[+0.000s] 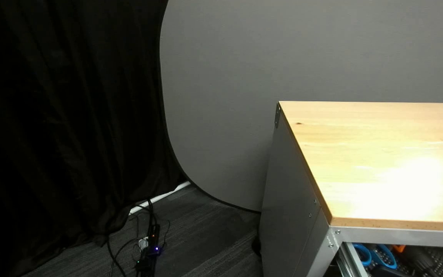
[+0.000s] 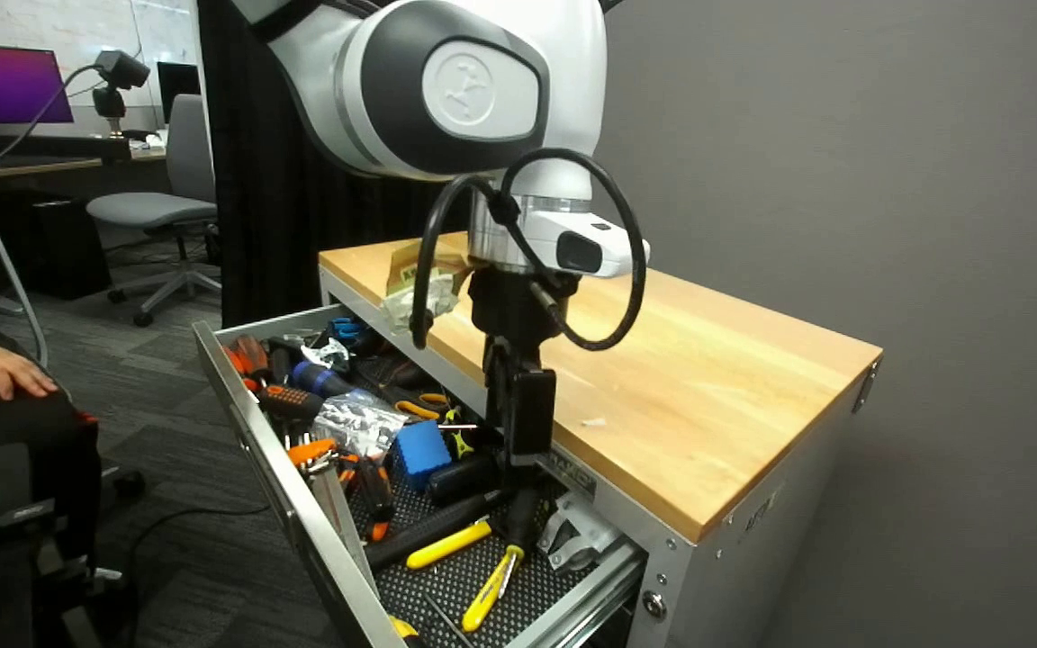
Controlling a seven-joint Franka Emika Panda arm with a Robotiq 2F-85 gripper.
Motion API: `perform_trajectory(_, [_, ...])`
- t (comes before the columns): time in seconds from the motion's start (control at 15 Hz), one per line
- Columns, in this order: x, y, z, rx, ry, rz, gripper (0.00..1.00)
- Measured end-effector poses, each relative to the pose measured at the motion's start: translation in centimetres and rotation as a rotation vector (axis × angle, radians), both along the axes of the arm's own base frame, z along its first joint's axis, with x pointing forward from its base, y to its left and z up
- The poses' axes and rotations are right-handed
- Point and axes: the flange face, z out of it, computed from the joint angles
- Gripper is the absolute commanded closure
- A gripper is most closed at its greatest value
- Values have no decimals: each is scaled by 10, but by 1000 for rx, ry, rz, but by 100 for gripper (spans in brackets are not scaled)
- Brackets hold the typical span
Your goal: Put the screwdriver inside the open drawer, close the open drawer
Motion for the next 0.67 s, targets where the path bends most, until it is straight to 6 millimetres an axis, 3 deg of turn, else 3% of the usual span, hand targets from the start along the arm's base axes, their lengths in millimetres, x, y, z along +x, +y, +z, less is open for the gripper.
perform_trajectory(0.33, [-33, -32, -12, -23, 52, -88, 0])
perform_trajectory(0.67, [-68, -47, -29, -9, 151, -146, 0])
